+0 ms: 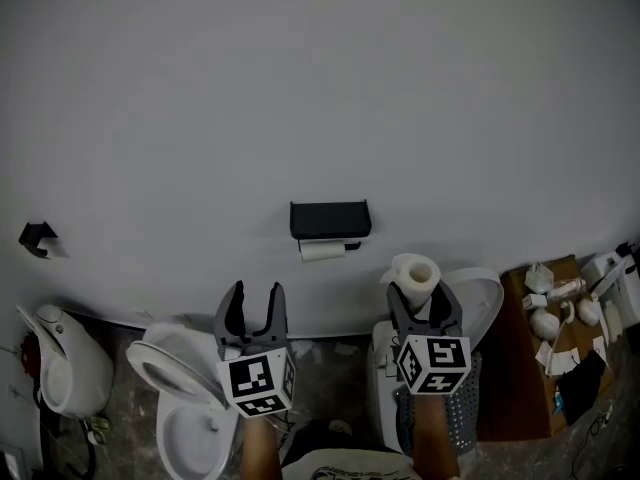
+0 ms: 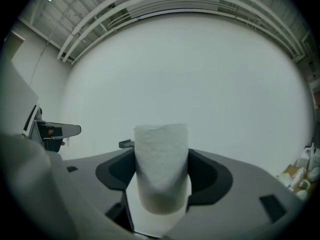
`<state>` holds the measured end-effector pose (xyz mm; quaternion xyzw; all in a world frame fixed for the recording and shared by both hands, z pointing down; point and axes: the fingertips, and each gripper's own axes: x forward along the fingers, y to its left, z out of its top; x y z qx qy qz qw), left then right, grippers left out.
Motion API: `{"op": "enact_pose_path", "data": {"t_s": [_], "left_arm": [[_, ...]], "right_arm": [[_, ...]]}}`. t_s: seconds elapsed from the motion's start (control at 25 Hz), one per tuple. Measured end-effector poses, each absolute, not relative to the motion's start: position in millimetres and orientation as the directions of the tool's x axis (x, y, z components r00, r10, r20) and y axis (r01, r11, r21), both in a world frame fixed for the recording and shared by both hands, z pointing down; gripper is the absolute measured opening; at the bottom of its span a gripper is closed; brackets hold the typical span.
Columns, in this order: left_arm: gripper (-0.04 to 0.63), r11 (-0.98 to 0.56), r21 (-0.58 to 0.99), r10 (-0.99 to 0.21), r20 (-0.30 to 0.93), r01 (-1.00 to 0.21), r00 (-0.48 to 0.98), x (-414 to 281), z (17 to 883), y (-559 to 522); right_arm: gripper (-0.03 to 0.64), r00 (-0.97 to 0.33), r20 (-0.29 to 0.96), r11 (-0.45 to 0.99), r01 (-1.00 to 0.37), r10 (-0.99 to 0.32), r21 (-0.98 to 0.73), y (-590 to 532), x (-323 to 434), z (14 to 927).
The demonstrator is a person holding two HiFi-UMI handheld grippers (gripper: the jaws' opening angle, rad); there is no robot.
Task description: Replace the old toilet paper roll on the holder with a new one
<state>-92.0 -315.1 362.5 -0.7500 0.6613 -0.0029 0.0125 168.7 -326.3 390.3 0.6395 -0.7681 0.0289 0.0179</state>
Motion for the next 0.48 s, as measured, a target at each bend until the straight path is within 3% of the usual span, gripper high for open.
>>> {"op": "enact_pose_path", "data": {"t_s": [0.48], "left_arm": [[0.236, -0.174, -0.035, -0.985, 0.003, -0.984, 0.174, -91, 359, -367]], "right_arm": [[0.301, -0.146, 0.072, 0.145, -0.989, -0.987, -0.021, -368, 167, 387]]}}
